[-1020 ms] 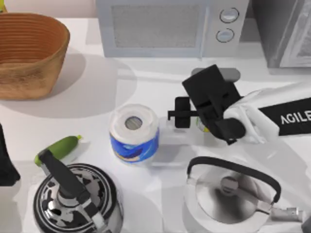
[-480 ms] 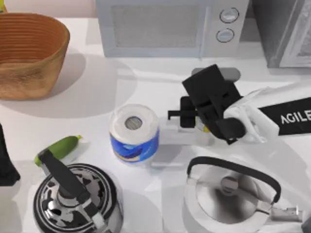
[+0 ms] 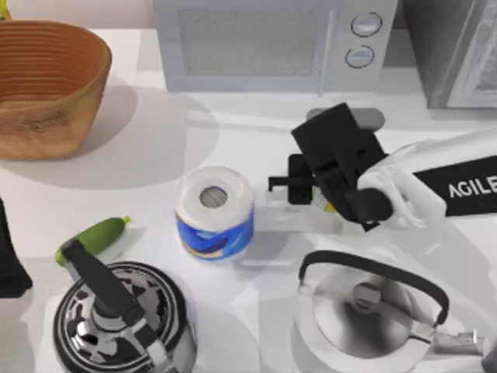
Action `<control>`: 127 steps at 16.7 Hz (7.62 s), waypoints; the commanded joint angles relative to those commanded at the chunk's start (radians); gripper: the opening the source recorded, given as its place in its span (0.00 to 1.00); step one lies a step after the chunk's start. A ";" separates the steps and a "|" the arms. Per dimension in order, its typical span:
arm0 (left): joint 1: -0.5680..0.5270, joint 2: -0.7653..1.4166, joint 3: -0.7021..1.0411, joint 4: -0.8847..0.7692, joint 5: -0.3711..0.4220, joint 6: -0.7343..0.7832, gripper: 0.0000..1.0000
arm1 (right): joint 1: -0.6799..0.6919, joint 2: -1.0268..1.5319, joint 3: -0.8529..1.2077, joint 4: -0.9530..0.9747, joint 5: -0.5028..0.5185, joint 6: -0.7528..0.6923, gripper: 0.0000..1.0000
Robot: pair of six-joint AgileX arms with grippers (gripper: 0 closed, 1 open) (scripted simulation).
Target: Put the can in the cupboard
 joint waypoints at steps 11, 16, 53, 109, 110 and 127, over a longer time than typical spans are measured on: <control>0.000 0.000 0.000 0.000 0.000 0.000 1.00 | 0.003 -0.175 0.271 -0.477 -0.009 -0.001 0.00; 0.000 0.000 0.000 0.000 0.000 0.000 1.00 | -0.003 -0.233 0.335 -0.567 -0.005 -0.005 0.00; 0.000 0.000 0.000 0.000 0.000 0.000 1.00 | -0.627 -1.996 -1.048 -0.041 -0.442 -0.505 0.00; 0.000 0.000 0.000 0.000 0.000 0.000 1.00 | -0.540 0.060 1.674 -0.708 -0.324 -0.490 0.08; 0.000 0.000 0.000 0.000 0.000 0.000 1.00 | -0.540 0.060 1.674 -0.708 -0.324 -0.490 0.15; 0.000 0.000 0.000 0.000 0.000 0.000 1.00 | -0.540 0.060 1.674 -0.708 -0.324 -0.490 1.00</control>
